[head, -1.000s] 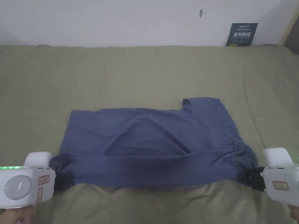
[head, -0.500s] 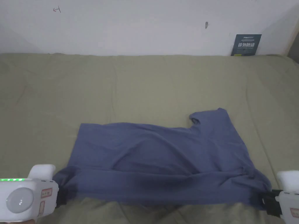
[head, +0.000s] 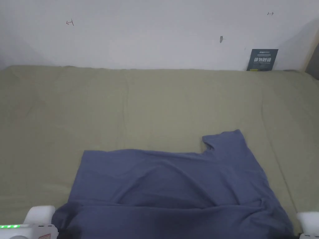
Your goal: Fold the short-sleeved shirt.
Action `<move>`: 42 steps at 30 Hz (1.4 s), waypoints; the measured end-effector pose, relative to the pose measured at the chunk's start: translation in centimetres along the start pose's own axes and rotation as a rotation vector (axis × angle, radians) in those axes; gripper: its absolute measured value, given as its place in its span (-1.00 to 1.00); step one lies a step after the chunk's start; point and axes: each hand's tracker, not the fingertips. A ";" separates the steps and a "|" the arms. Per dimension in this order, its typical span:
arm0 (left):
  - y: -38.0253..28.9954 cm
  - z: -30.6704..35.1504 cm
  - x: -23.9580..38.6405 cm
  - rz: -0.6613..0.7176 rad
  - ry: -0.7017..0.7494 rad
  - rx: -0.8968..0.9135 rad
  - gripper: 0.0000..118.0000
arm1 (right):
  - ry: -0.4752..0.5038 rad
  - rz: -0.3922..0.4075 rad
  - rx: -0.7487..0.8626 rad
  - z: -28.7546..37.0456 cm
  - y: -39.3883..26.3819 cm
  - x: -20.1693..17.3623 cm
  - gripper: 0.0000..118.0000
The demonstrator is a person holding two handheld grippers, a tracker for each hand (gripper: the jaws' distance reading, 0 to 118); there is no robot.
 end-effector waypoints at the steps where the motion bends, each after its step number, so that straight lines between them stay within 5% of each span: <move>1: 0.0 0.0 -0.2 0.011 0.060 -0.004 1.00 | -0.075 0.002 -0.026 0.1 0.1 0.0 0.99; 11: 2.4 5.3 -1.8 0.056 -0.011 0.165 0.87 | -0.066 -0.073 0.150 5.3 2.3 1.2 0.93; 12: 3.2 5.4 -1.4 0.028 -0.039 0.167 0.73 | -0.057 -0.073 0.173 5.6 3.1 1.0 0.77; 13: 4.1 5.6 -1.0 0.020 -0.041 0.173 0.12 | -0.057 -0.088 0.218 5.8 3.8 0.7 0.13; 14: 5.2 5.2 -0.5 -0.007 -0.031 0.190 -0.77 | -0.070 -0.090 0.232 5.7 4.6 0.3 -0.64; 15: 5.9 4.9 0.0 -0.013 -0.040 0.240 -1.00 | -0.111 -0.088 0.259 5.3 5.3 -0.1 -1.00; 27: 20.8 -8.9 0.3 -0.020 -0.030 0.125 -1.00 | -0.053 -0.047 0.221 -0.7 13.7 -2.7 -1.00; 28: 21.5 -10.1 0.2 -0.024 -0.025 0.115 -0.89 | -0.048 -0.053 0.216 -1.3 14.1 -2.5 -1.00; 29: 22.0 -10.9 0.3 -0.029 -0.002 0.131 -0.41 | -0.048 -0.055 0.209 -1.9 14.4 -2.4 -1.00; 30: 22.5 -11.3 0.3 -0.060 0.032 0.177 0.44 | -0.054 -0.057 0.211 -2.4 14.6 -2.4 -1.00; 31: 22.9 -12.1 0.3 -0.088 0.056 0.171 1.00 | -0.067 -0.057 0.223 -2.8 14.7 -2.3 -1.00; 42: 23.6 -15.6 1.4 -0.034 0.100 0.009 0.96 | -0.055 -0.060 0.203 -5.1 14.8 -2.6 -1.00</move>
